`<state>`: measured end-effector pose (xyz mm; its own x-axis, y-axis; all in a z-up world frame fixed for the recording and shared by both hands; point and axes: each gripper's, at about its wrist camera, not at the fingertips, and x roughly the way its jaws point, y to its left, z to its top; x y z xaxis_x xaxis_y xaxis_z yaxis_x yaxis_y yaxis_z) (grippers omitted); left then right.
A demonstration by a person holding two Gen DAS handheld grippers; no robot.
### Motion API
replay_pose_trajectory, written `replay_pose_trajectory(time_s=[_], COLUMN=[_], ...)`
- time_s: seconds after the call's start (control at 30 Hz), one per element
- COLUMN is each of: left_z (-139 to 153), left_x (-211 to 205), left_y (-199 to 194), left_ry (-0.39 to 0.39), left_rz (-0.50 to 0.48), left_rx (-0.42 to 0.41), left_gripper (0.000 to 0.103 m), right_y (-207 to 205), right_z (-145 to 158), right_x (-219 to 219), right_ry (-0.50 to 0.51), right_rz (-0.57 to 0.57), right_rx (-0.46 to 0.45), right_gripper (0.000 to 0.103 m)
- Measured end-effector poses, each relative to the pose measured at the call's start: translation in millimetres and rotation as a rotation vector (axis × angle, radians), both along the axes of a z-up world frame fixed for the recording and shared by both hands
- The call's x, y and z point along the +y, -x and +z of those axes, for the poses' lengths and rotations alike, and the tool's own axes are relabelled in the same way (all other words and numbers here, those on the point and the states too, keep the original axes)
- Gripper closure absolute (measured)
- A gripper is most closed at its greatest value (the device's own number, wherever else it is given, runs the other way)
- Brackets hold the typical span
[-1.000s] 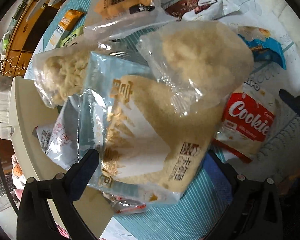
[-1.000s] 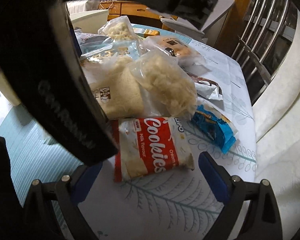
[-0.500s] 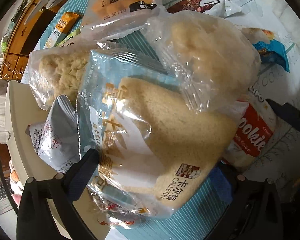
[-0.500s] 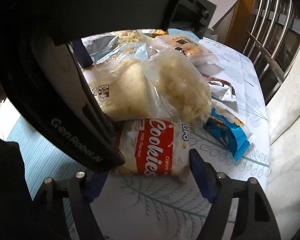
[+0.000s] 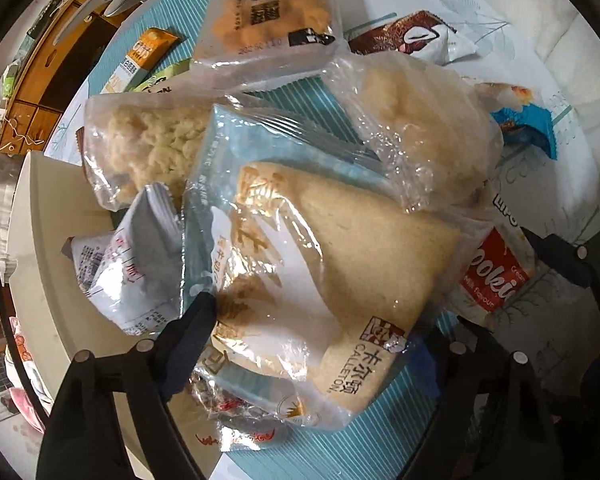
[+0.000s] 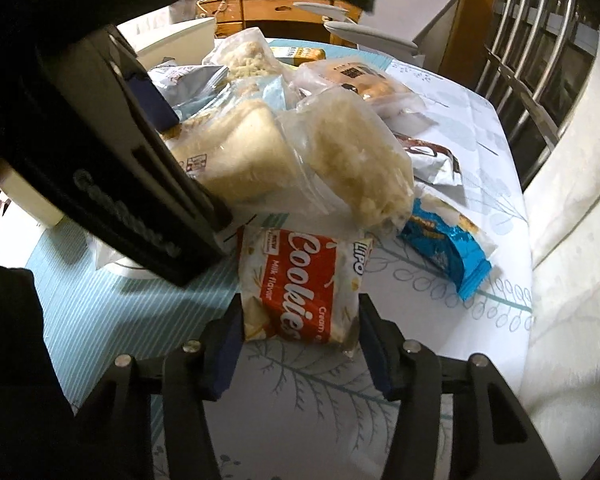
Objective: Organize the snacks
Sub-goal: 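Grasp the triangular bread bag with left tool while right tool grasps red Cookies pack, then carry bread bag into white tray with left tool while right tool drops Cookies pack there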
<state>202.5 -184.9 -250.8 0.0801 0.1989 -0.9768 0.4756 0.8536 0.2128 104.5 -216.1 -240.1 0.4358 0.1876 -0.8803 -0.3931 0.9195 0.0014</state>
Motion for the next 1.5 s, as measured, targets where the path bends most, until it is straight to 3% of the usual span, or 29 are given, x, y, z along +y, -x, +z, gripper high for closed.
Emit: replay_pose_trajectory(time_s=[0.13, 0.47, 0.87, 1.3, 1.37, 1.5], left_z=[11, 17, 44, 146, 169, 195], left_x=[4, 23, 70, 124, 120, 150], left_y=[7, -14, -16, 19, 39, 54], left_ry=[0.017, 0.12, 0.254, 0.404, 0.414, 0.43], left_rz=[-0.012, 0.031, 0.088, 0.096, 0.095, 0.097], left_rx=[-0.024, -0.018, 0.015, -0.014, -0.031, -0.073], left_gripper=[0.032, 0.043, 0.049, 0.048, 0.048, 0.048], right_y=[-4, 9, 22, 39, 39, 40], right_z=[1, 11, 39, 89, 99, 122], right_x=[3, -10, -13, 23, 33, 59], right_ry=[0.029, 0.005, -0.012, -0.061, -0.06, -0.062], right_rz=[-0.029, -0.175, -0.24, -0.305, -0.307, -0.317], right_rx=[0.016, 0.061, 0.028, -0.047, -0.068, -0.12], right_gripper=[0.051, 0.051, 0.051, 0.051, 0.051, 0.051])
